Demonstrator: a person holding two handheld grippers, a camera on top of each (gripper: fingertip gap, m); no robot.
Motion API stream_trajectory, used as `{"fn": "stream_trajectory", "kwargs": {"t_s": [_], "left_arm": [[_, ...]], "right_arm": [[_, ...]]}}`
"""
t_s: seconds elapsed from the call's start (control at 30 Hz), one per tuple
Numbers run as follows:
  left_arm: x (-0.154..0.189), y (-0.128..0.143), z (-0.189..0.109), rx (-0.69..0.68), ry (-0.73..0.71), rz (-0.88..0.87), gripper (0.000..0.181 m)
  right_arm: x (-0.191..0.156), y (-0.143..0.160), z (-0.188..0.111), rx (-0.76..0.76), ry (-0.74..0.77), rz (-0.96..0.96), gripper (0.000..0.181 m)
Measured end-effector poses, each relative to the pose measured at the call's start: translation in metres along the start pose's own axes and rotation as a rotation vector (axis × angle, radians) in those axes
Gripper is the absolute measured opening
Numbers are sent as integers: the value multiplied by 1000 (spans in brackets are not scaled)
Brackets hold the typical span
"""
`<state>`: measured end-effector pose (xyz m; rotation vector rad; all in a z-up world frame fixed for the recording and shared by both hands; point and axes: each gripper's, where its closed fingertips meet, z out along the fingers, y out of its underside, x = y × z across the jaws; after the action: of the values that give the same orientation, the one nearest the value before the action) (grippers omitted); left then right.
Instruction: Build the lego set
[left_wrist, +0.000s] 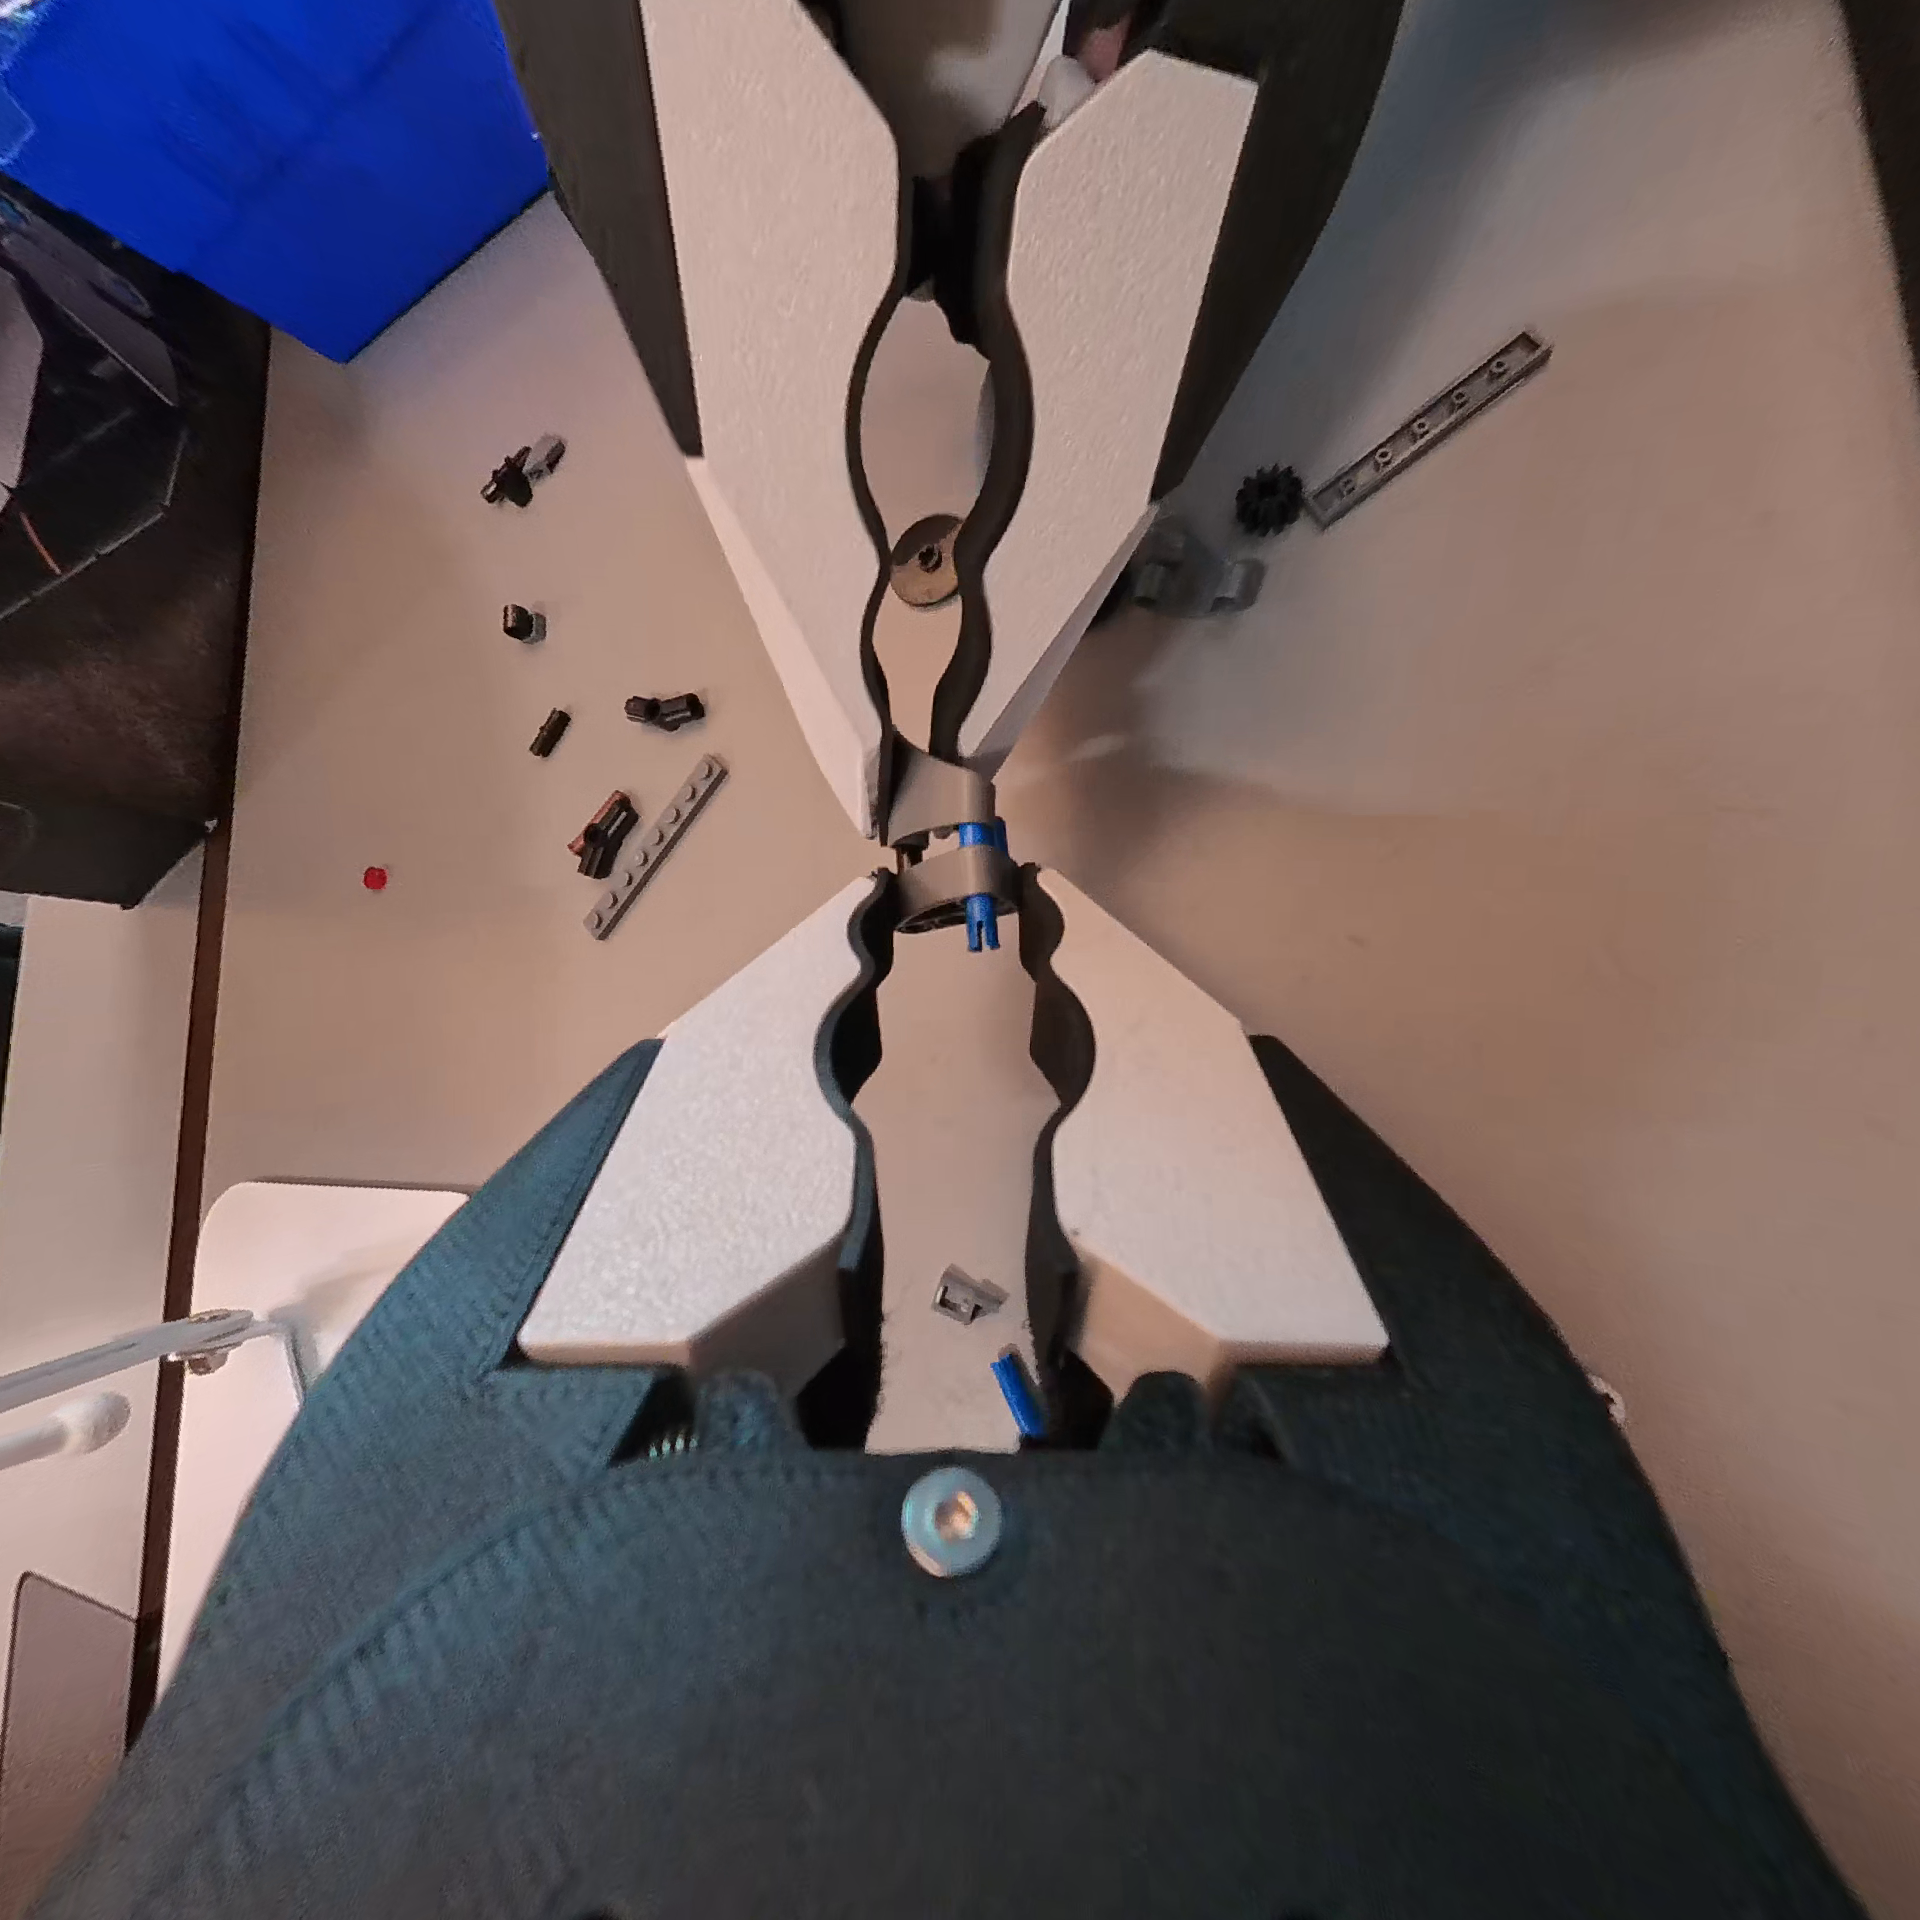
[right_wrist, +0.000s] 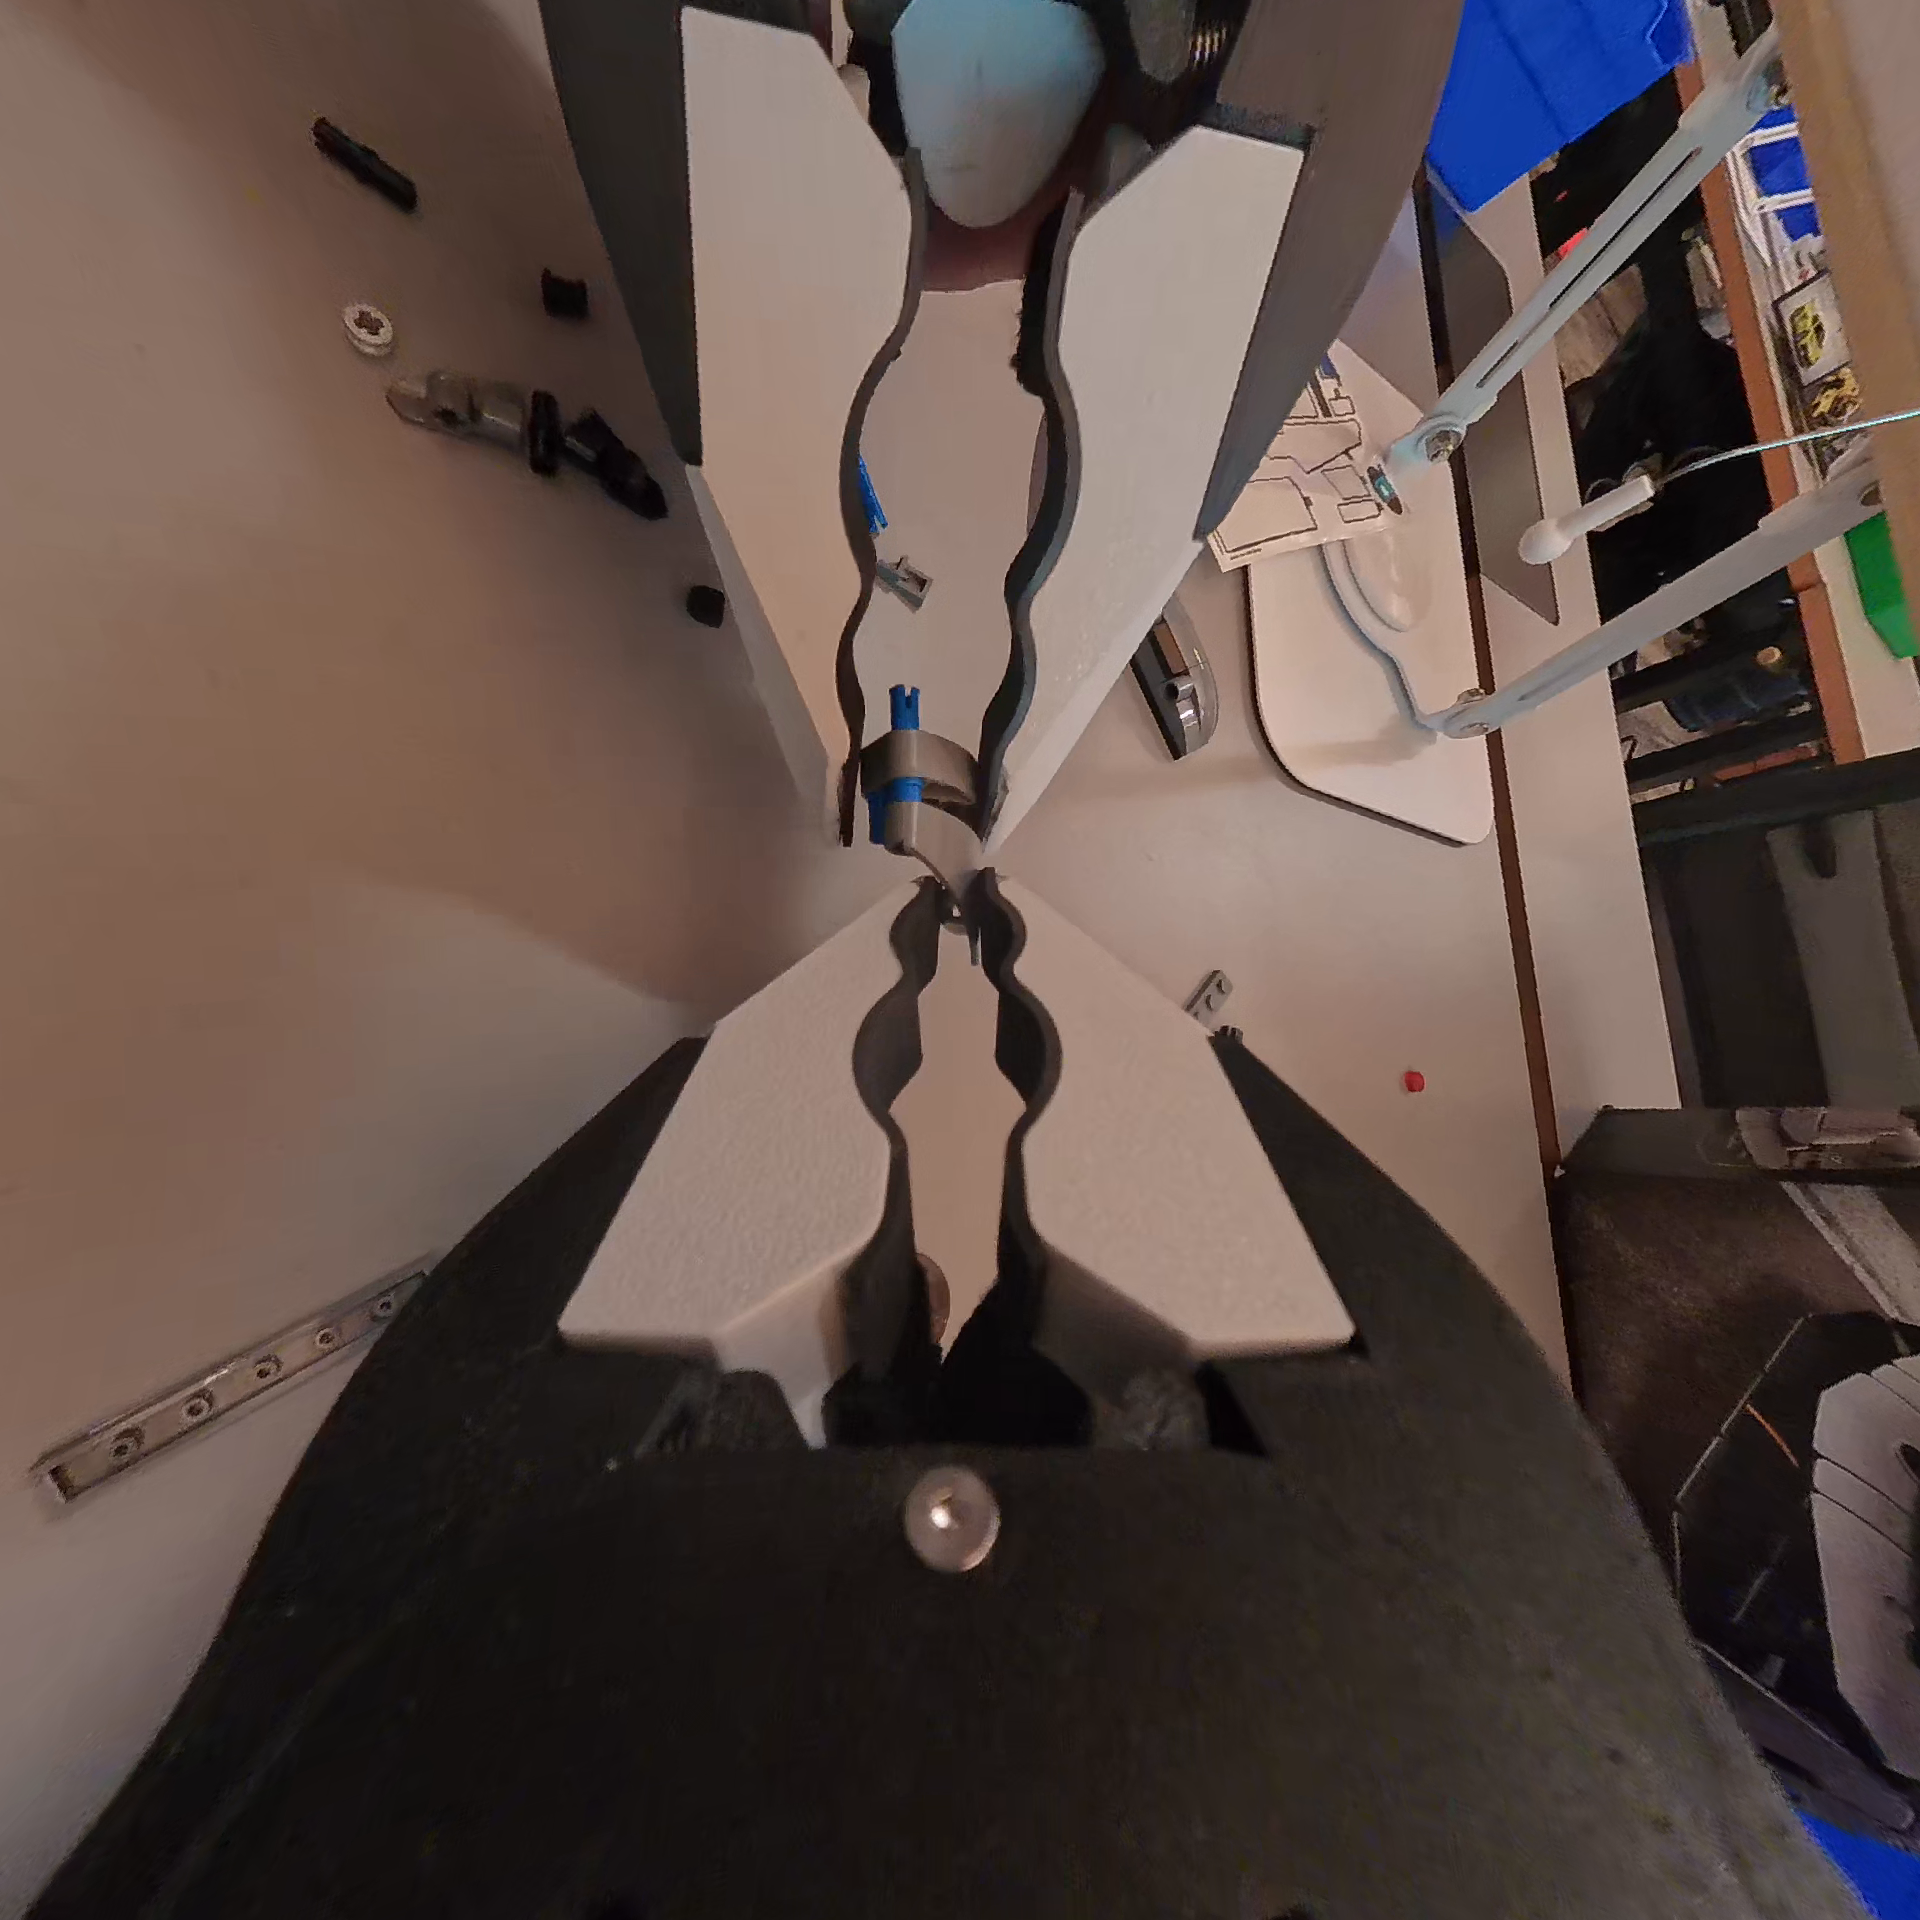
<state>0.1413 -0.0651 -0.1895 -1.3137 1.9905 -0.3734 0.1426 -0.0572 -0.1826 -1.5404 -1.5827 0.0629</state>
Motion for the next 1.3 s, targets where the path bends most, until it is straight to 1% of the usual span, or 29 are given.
{"fn": "stream_trajectory", "kwargs": {"t_s": [0.3, 0.5, 0.6, 0.8, 0.97, 1.13, 1.3], "left_arm": [[-3, -7, -6, 69, 34, -84, 22], [-2, -13, -12, 153, 121, -205, 26], [-3, -14, -13, 174, 139, -233, 22], [-3, -15, -14, 159, 103, -182, 22], [-1, -10, -9, 76, 27, -54, 22], [-3, -16, -12, 96, 9, -44, 22], [-1, -15, -10, 76, 5, -26, 21]], "right_arm": [[6, -4, -4, 8, 49, -34, 5], [12, -7, -7, 1, 99, -80, 5], [12, -8, -7, -10, 115, -110, 5], [12, -9, -8, 9, 105, -81, 6], [6, -6, -5, 12, 45, -30, 9], [8, -7, -8, 34, 35, -2, 8], [6, -6, -8, 23, 26, -3, 6]]}}
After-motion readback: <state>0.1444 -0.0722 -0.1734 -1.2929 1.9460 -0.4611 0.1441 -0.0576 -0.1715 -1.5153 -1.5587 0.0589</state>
